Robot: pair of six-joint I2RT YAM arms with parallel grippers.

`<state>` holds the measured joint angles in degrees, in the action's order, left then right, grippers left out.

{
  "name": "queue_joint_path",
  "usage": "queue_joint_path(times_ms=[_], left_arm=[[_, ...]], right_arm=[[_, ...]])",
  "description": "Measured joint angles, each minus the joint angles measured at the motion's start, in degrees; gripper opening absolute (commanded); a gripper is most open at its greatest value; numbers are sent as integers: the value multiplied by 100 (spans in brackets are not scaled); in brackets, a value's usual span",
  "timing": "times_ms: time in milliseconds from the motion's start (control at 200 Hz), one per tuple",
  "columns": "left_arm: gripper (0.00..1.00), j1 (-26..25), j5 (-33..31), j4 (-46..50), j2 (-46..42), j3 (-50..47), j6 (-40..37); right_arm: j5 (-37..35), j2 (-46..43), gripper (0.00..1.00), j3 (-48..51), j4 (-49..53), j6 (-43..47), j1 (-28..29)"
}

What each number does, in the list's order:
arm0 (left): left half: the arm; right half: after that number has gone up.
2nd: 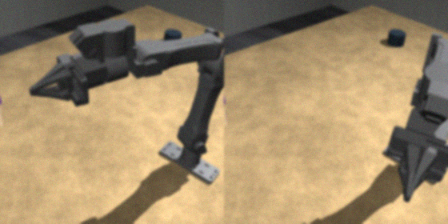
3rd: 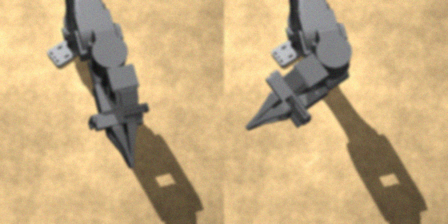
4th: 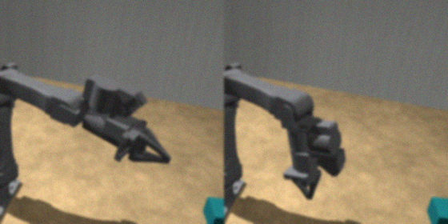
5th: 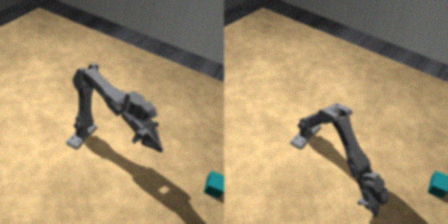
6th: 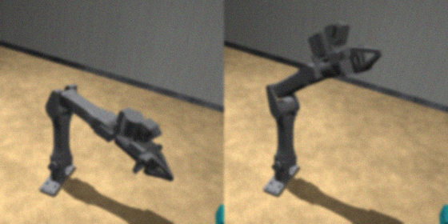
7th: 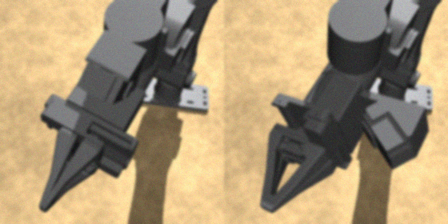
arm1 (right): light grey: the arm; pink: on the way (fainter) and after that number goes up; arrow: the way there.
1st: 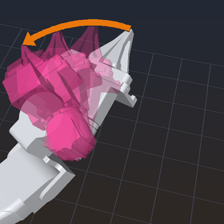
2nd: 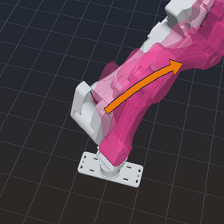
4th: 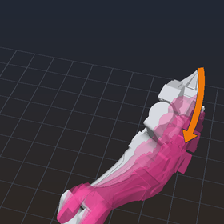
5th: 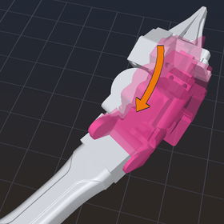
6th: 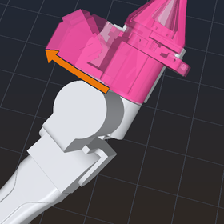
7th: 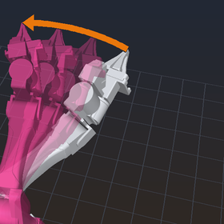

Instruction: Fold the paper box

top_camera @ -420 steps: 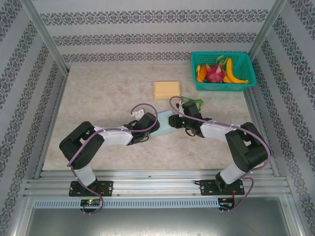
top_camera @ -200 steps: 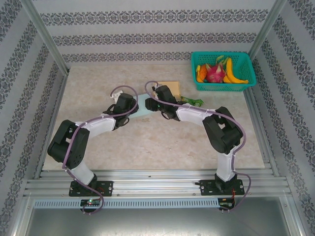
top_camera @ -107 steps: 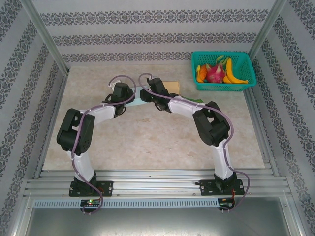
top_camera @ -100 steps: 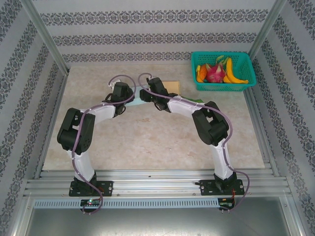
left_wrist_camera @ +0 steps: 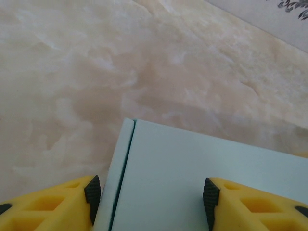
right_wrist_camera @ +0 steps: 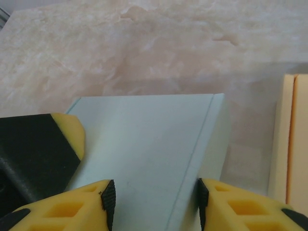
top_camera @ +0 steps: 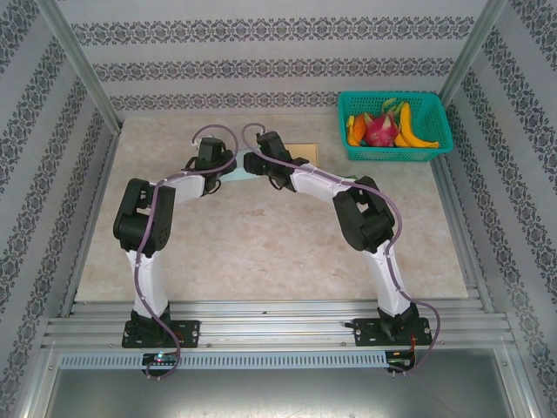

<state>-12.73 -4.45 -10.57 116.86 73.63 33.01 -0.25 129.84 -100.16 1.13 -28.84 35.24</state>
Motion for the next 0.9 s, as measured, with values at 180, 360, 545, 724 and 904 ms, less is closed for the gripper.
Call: queue_joint_path(times_ms=[180, 360, 545, 724, 904], left_arm=[[60, 11, 13, -15, 83, 81, 17], [60, 11, -33, -13, 162, 133, 22], [61, 37, -68, -11, 181, 133, 79], [65, 81, -72, -2, 181, 131, 214], [73, 85, -70, 2, 181, 129, 345]], right_arm=[[225, 76, 51, -149, 133, -181, -92], [420, 190, 53, -223, 225, -308, -155], [560, 197, 54, -223, 280, -426, -173], [629, 197, 54, -216, 236, -546, -175], [682, 192, 54, -129, 166, -597, -173]])
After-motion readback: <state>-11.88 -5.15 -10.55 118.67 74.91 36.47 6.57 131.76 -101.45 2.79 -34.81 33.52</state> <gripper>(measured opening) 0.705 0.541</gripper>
